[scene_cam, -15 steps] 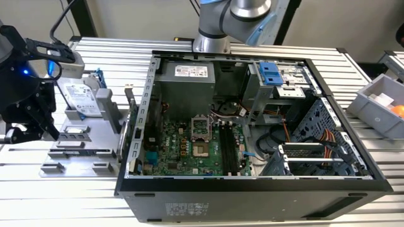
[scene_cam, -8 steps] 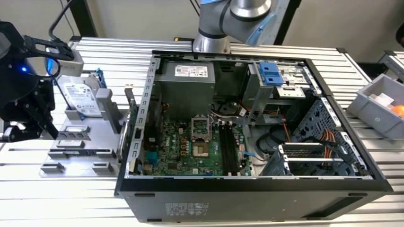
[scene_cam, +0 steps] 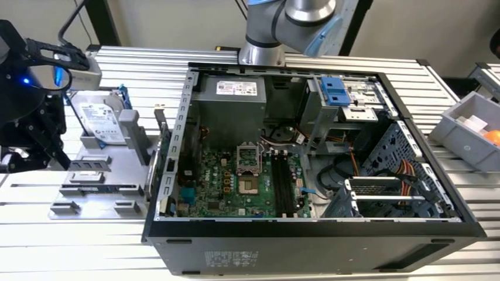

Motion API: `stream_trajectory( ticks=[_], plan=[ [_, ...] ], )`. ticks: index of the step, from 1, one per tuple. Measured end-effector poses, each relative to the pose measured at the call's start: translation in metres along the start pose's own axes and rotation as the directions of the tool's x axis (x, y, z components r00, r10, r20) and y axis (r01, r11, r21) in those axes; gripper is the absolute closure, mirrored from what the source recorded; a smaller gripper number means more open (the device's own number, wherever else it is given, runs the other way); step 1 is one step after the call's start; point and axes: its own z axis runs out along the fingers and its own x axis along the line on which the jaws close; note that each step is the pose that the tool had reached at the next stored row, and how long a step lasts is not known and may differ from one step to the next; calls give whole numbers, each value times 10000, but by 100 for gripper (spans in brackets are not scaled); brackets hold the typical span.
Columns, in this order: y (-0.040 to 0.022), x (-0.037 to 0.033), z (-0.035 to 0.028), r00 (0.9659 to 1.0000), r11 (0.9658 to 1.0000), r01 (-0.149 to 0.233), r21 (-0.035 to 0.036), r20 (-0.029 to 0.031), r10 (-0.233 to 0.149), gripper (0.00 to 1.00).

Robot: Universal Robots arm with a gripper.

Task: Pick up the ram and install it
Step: 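Pick up the ram and move it above insertion slot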

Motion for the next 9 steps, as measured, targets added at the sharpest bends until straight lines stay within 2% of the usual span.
stream_trajectory(
  ticks=[9],
  plan=[
    [4,-4,-71,10000,10000,0,5,-2,0,100]
  ],
)
